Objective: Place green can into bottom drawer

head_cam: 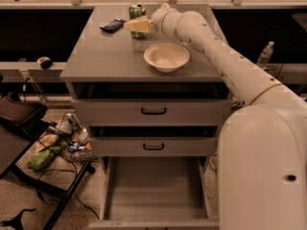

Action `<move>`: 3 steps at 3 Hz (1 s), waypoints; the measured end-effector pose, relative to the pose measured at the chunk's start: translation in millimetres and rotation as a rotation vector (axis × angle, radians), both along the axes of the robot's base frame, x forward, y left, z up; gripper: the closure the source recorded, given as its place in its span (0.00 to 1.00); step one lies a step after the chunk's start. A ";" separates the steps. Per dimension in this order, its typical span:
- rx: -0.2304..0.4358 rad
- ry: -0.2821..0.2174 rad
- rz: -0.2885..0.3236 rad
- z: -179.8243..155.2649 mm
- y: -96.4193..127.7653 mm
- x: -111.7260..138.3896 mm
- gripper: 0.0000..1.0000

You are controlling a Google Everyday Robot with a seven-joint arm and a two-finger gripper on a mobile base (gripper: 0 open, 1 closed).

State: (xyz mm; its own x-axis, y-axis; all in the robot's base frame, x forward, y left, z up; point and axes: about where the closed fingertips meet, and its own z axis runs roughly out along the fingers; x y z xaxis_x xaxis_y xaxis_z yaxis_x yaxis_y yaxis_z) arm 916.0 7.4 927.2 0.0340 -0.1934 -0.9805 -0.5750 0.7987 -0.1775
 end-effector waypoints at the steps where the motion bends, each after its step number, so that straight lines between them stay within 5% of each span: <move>1: 0.081 -0.014 -0.013 -13.9 22.1 51.2 0.03; 3: 0.113 -0.063 -0.017 22.2 26.3 72.5 0.49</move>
Offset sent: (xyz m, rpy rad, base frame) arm 0.1199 0.0375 0.0368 0.1284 -0.0612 -0.0014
